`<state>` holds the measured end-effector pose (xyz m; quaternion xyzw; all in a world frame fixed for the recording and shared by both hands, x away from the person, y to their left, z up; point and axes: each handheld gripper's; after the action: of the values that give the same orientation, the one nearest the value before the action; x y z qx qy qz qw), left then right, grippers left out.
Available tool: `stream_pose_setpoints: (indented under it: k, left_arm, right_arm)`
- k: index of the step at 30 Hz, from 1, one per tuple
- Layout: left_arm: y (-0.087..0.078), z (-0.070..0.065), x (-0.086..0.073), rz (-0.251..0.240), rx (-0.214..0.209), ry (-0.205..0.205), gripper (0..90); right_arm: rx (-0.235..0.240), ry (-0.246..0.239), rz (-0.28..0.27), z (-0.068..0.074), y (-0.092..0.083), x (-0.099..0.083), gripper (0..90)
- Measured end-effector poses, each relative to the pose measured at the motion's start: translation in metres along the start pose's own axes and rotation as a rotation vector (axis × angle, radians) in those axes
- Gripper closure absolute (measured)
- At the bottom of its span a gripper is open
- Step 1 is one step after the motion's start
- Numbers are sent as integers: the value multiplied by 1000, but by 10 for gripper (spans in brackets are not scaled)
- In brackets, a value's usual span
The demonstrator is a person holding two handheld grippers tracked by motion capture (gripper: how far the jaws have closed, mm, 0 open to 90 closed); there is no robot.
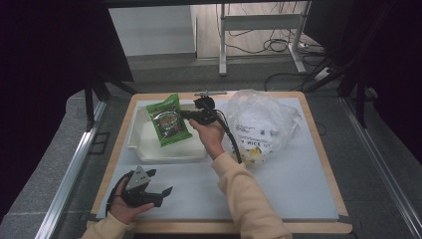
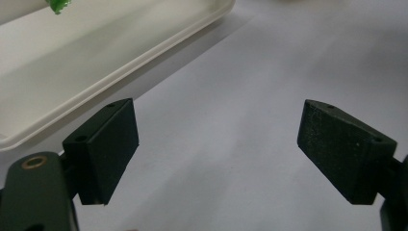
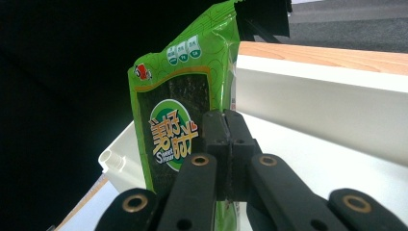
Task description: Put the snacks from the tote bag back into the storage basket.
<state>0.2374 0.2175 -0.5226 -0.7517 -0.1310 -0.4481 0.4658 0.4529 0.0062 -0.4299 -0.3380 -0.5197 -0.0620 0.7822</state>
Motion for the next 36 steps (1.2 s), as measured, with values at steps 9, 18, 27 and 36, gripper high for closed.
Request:
stream_pose_setpoints:
  k: [9,18,27,36]
  left_arm:
    - [0,0,0,-1,1,-1,145]
    - [1,0,0,-2,-1,-7,145]
    - [0,0,0,-5,0,-7,145]
    - [0,-1,0,-4,-3,-5,145]
  right_arm:
    - [9,-2,12,5,11,0,899]
    - [6,4,24,8,22,0,899]
    - [-2,11,42,11,37,-4,899]
    - [-47,29,45,15,51,-9,899]
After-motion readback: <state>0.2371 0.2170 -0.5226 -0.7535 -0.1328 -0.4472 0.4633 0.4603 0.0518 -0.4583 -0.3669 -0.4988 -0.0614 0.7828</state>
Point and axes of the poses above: each handheld gripper's, and its own axes: y roughly forward along the jaws, x roughly out of its top, z roughly to its left, and after that the axes turned 11 degrees about -y, right-handed
